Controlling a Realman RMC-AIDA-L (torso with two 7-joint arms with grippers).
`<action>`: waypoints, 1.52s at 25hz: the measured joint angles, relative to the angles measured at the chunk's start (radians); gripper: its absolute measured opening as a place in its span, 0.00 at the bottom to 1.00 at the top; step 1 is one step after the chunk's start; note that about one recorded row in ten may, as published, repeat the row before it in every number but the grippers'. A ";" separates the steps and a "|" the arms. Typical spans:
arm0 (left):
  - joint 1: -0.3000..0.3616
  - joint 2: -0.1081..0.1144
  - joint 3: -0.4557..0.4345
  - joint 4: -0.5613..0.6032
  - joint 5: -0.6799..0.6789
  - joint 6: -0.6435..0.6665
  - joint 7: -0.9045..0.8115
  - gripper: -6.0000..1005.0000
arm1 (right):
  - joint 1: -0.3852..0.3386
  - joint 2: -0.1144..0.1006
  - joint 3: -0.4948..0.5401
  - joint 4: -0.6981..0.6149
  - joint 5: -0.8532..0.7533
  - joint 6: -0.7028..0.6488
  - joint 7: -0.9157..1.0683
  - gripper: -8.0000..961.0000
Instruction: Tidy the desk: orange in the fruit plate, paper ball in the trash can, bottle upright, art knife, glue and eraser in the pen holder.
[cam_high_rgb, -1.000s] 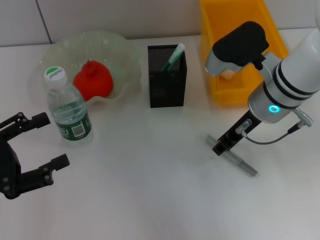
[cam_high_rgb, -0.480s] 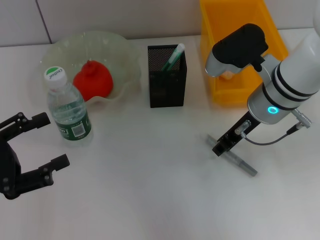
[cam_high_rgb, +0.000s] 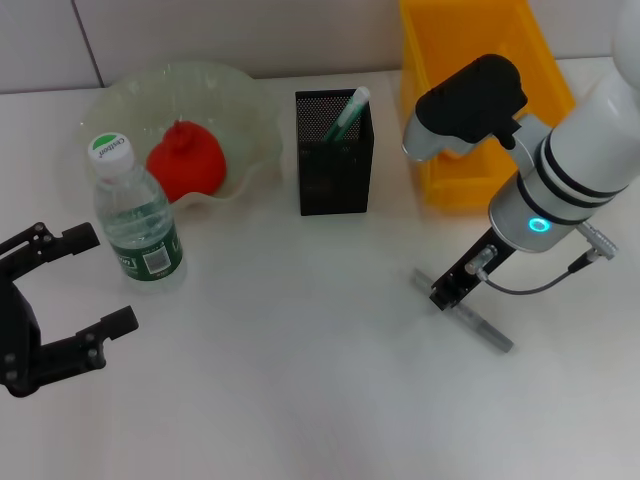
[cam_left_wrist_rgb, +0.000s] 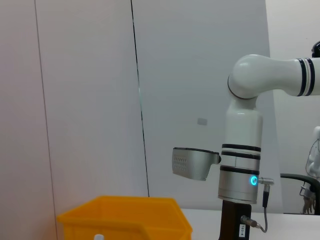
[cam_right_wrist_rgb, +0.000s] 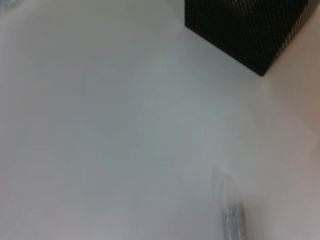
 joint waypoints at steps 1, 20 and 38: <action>0.000 0.000 0.000 0.000 0.000 0.000 0.000 0.83 | 0.000 0.000 0.000 -0.002 0.000 0.000 0.000 0.26; 0.000 0.001 -0.005 0.000 -0.001 0.004 0.000 0.83 | -0.149 0.001 -0.011 -0.406 0.003 -0.052 0.037 0.14; -0.002 0.001 -0.011 0.000 0.000 0.005 -0.018 0.83 | -0.335 0.006 -0.090 -0.738 0.075 0.200 -0.110 0.13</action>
